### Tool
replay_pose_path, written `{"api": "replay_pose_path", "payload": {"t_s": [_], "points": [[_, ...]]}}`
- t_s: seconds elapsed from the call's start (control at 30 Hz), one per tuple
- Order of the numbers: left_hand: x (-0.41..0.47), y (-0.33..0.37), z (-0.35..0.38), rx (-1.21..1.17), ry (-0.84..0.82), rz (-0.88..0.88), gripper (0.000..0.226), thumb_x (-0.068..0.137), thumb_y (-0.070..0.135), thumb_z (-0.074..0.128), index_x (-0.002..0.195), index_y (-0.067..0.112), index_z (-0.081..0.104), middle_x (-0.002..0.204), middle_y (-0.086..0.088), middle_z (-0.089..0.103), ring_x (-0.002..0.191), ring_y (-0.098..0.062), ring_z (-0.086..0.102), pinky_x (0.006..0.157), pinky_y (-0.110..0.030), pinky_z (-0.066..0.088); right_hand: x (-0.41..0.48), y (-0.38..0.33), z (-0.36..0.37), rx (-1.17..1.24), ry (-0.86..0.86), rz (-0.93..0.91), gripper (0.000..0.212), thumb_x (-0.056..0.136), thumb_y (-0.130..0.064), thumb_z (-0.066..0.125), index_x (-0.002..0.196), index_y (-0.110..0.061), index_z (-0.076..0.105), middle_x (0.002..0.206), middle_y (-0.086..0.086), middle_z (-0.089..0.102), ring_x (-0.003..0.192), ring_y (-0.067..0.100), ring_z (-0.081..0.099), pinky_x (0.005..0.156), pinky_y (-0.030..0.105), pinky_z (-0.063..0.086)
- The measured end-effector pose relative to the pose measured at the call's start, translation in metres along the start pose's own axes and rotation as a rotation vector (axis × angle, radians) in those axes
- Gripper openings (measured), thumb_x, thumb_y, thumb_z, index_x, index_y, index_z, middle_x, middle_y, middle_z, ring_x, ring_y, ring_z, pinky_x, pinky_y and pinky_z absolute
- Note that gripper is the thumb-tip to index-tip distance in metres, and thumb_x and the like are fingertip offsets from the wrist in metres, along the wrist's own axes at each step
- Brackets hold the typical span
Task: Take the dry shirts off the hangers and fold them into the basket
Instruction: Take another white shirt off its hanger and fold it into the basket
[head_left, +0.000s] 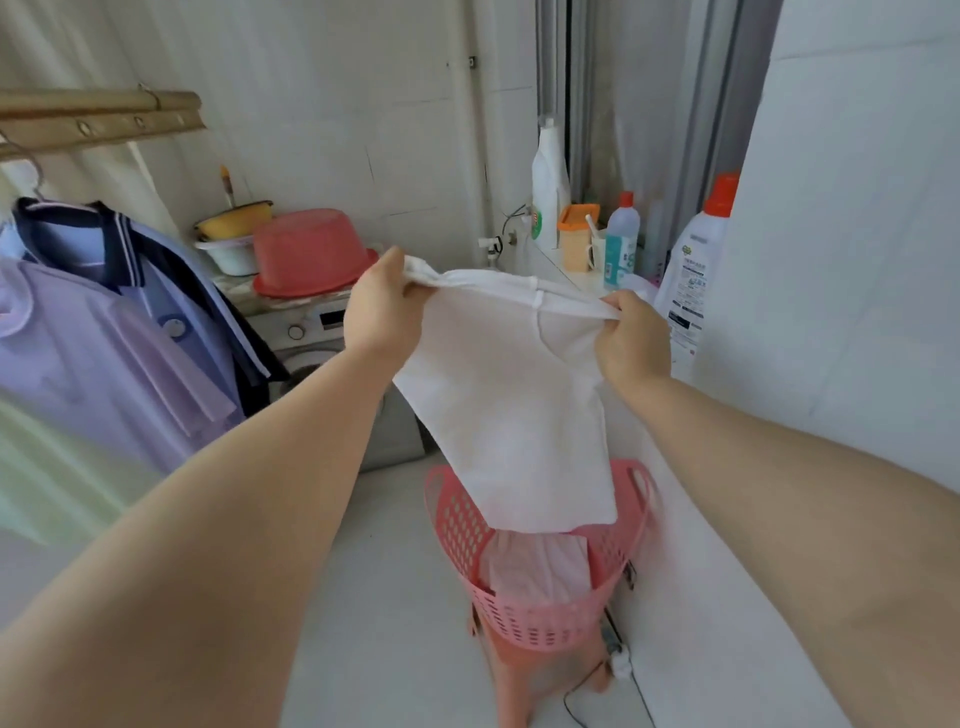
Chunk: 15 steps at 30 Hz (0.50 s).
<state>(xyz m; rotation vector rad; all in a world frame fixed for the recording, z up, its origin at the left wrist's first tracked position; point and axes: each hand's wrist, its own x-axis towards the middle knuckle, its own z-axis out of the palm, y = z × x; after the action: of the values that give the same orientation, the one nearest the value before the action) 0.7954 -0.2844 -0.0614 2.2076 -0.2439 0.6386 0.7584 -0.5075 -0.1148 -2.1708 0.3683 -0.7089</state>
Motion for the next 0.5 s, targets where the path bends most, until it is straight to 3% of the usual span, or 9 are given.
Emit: {"api": "replay_pose_path", "payload": {"t_s": [0.07,0.17,0.23,0.37,0.43,0.5], "points": [[-0.025,-0.005,0.003,-0.063,-0.175,-0.012,0.006,0.088,0.008,0.062,0.084,0.011,0.058,0.079,0.004,0.061,0.08,-0.024,0.06,0.073,-0.037,0.051,-0.021,0.021,-0.001,-0.025,-0.013,0.057,0.032,0.09,-0.001,0.041,0.114,-0.005,0.062,0.116,0.017,0.063,0.108,0.035,0.055,0.087,0.036,0.044],[-0.083,-0.018,0.002,-0.122,-0.467,-0.087,0.01,0.088,0.005,0.064,0.081,0.011,0.06,0.069,0.003,0.056,0.074,-0.017,0.054,0.06,-0.019,0.043,-0.067,0.056,-0.008,-0.095,-0.069,0.122,0.032,0.087,-0.003,0.042,0.11,-0.006,0.065,0.113,0.016,0.064,0.106,0.034,0.056,0.082,0.033,0.043],[-0.129,-0.032,-0.004,-0.084,-0.617,-0.131,0.012,0.086,0.005,0.067,0.078,0.013,0.061,0.07,0.003,0.056,0.076,-0.014,0.053,0.061,-0.016,0.04,-0.112,0.081,-0.011,-0.186,-0.15,0.132,0.032,0.087,-0.004,0.045,0.108,-0.009,0.068,0.11,0.015,0.065,0.102,0.034,0.059,0.079,0.032,0.044],[-0.206,-0.063,-0.01,0.144,-0.997,-0.22,0.008,0.083,0.016,0.072,0.084,0.015,0.064,0.083,0.005,0.061,0.084,-0.013,0.056,0.075,-0.022,0.043,-0.198,0.128,-0.014,-0.336,-0.279,0.263,0.031,0.089,-0.026,0.045,0.105,-0.013,0.067,0.096,0.004,0.059,0.087,0.032,0.06,0.067,0.029,0.037],[-0.238,-0.076,-0.01,0.25,-1.163,-0.229,0.013,0.078,0.023,0.075,0.088,0.019,0.066,0.091,0.005,0.066,0.092,-0.016,0.06,0.086,-0.029,0.047,-0.233,0.135,-0.019,-0.424,-0.291,0.342,0.028,0.091,-0.026,0.047,0.108,-0.014,0.065,0.084,-0.004,0.046,0.08,0.028,0.053,0.067,0.029,0.035],[-0.266,-0.084,-0.01,0.345,-1.266,-0.231,0.027,0.074,0.029,0.077,0.099,0.023,0.07,0.102,0.006,0.069,0.101,-0.019,0.062,0.096,-0.036,0.047,-0.261,0.136,-0.023,-0.521,-0.409,0.353,0.028,0.091,-0.018,0.047,0.11,-0.023,0.067,0.095,0.0,0.058,0.089,0.029,0.058,0.071,0.028,0.041]]}}
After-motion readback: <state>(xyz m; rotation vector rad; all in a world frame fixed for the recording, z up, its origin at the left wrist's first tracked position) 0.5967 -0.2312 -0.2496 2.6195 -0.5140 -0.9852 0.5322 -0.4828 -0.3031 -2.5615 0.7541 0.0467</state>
